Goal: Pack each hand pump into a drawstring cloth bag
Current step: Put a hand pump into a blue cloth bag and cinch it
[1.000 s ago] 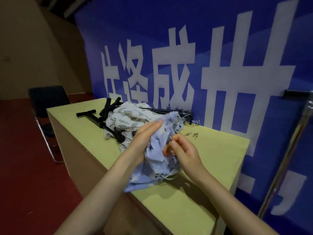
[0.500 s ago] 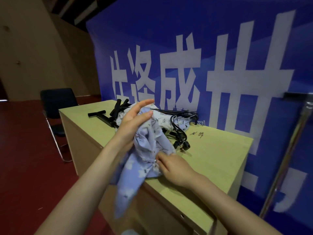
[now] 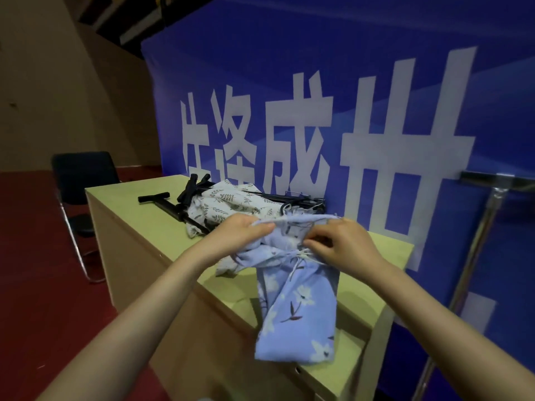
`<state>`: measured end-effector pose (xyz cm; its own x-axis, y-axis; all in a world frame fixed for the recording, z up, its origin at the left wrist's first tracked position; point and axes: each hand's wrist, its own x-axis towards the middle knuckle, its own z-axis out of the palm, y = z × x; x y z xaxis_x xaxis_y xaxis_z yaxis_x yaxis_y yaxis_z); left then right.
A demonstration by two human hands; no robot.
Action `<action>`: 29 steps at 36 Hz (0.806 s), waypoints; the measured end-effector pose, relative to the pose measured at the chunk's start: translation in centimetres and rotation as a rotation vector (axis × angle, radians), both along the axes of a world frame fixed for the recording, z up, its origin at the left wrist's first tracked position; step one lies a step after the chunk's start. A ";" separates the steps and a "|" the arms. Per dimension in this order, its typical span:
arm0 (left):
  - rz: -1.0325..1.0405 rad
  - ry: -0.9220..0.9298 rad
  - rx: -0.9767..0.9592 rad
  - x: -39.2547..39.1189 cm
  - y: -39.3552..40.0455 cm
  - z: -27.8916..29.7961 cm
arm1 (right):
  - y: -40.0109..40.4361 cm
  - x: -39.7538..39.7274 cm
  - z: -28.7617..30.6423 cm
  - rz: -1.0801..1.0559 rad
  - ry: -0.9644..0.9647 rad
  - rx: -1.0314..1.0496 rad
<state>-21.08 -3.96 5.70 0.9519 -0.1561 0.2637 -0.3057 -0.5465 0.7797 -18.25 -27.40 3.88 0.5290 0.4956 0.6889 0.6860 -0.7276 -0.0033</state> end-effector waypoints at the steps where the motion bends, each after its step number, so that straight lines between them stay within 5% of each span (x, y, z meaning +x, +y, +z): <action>1: -0.029 0.028 -0.098 0.1 -0.1 -0.1 | -0.3 -0.1 -0.1 0.017 0.010 -0.034; 6: -0.074 0.057 -0.370 0.6 -0.6 -1.0 | -1.4 -0.3 -0.6 -0.036 0.000 -0.217; 16: -0.042 0.208 -0.820 2.3 -0.8 -0.3 | -3.6 -0.3 0.0 -0.037 0.079 -0.148; 22: -0.051 0.369 -1.139 3.7 -1.7 0.6 | -3.5 0.5 0.7 0.125 0.030 0.324; 25: 0.064 0.347 -1.005 4.7 -1.7 0.4 | -3.7 -0.2 1.2 0.238 0.191 0.477; 29: 0.270 0.165 -0.492 5.7 -2.6 -0.5 | -3.3 -0.5 1.0 0.378 0.360 0.592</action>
